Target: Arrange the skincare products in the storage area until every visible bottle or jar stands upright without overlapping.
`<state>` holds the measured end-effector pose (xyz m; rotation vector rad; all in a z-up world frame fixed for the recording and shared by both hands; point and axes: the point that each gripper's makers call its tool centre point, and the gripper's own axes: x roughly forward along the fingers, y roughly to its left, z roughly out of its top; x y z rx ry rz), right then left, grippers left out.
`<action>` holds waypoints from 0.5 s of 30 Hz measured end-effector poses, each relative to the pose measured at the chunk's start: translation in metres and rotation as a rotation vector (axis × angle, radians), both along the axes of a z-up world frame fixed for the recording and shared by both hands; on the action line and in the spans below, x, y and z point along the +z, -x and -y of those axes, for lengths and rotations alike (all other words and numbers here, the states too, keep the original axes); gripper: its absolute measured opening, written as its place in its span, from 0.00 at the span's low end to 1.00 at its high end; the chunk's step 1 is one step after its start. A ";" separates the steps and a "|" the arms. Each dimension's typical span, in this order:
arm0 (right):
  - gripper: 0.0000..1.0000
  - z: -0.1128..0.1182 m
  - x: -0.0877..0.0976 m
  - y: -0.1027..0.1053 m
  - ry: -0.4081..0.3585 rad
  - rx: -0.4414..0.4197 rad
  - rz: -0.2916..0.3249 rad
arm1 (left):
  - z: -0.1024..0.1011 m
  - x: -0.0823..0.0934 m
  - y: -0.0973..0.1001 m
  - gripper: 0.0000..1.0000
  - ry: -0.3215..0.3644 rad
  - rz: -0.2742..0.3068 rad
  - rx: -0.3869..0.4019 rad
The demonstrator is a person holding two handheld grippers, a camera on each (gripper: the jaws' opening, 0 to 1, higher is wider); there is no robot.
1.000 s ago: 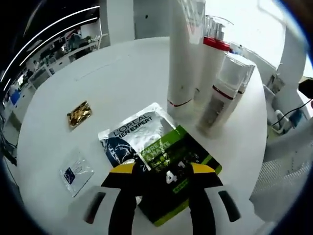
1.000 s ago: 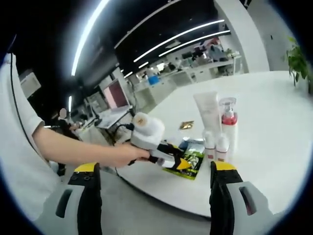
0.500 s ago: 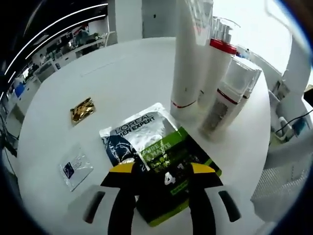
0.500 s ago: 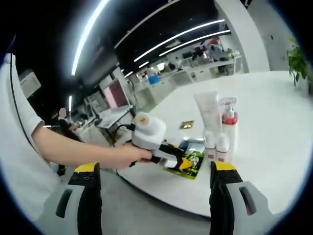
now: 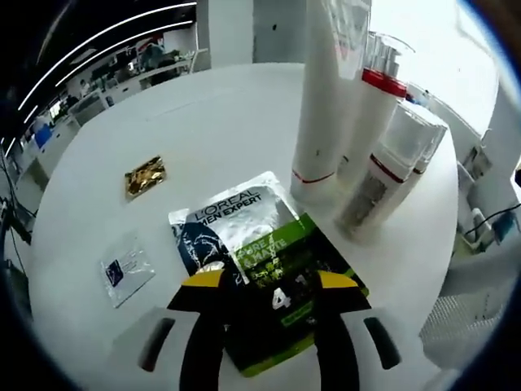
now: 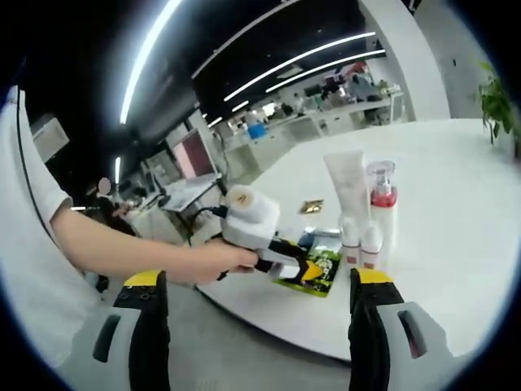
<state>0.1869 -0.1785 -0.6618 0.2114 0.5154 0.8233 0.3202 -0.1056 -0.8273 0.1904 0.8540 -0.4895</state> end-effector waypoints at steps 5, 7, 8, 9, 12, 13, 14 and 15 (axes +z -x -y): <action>0.92 0.000 0.000 0.000 0.001 0.003 0.002 | 0.004 0.004 0.001 0.44 0.014 0.018 -0.042; 0.92 0.000 0.000 0.000 0.000 0.003 0.003 | 0.007 0.008 0.000 0.43 0.020 0.035 -0.058; 0.92 0.000 0.000 0.000 0.000 0.003 0.004 | 0.009 0.010 0.000 0.43 0.024 0.041 -0.067; 0.92 0.000 0.000 0.000 0.000 0.003 0.004 | 0.010 0.011 0.001 0.44 0.029 0.039 -0.070; 0.92 0.000 0.000 0.000 -0.001 0.004 0.003 | 0.011 0.014 0.005 0.47 0.040 0.032 -0.073; 0.92 0.000 0.000 0.000 -0.001 0.005 0.003 | 0.009 0.013 0.008 0.48 0.040 0.032 -0.070; 0.92 0.000 0.000 0.000 -0.001 0.005 0.004 | 0.007 0.014 0.010 0.49 0.039 0.033 -0.067; 0.92 0.000 0.001 0.000 0.000 0.006 0.004 | 0.005 0.013 0.008 0.49 0.037 0.034 -0.066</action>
